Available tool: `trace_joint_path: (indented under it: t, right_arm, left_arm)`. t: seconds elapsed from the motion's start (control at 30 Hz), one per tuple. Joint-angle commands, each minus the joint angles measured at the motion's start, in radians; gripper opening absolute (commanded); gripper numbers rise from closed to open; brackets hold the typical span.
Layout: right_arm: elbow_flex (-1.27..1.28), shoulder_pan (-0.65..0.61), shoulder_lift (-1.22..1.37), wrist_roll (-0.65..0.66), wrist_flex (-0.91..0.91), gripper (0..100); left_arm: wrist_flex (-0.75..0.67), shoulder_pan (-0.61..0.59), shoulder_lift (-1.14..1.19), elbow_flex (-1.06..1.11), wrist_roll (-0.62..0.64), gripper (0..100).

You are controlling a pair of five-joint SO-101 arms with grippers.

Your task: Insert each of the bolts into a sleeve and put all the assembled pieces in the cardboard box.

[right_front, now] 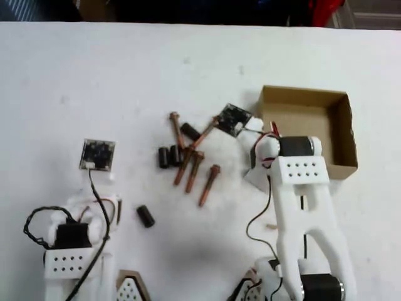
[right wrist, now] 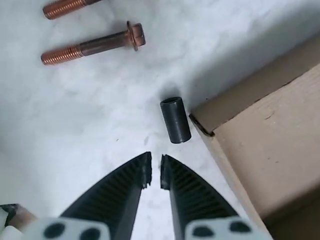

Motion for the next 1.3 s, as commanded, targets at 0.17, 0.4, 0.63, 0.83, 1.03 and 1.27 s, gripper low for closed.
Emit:
trace_joint_path:
  t: [0.17, 0.4, 0.63, 0.83, 1.03, 1.27]
  right_arm:
    - [-0.011, -0.002, -0.269, -0.13, 0.058, 1.9]
    - [0.063, -0.002, -0.591, -0.181, 0.105, 2.0]
    - [0.192, -0.002, -0.843, -0.181, 0.102, 1.9]
    - [0.275, -0.002, -0.981, -0.233, 0.102, 1.9]
    - [0.347, -0.002, -1.113, -0.238, 0.105, 2.0]
    - [0.451, 0.001, -1.268, -0.23, 0.096, 2.0]
  left_arm:
    - [0.002, -0.013, -0.015, -0.086, 0.006, 2]
    - [0.015, -0.018, -0.07, -0.103, 0.005, 2]
    - [0.166, -0.024, -0.334, -0.095, -0.037, 2]
    - [0.178, -0.024, -0.469, -0.012, -0.041, 2]
    - [0.18, -0.021, -0.464, 0.017, -0.041, 2]
    - [0.175, 0.012, -0.464, 0.069, -0.041, 2]
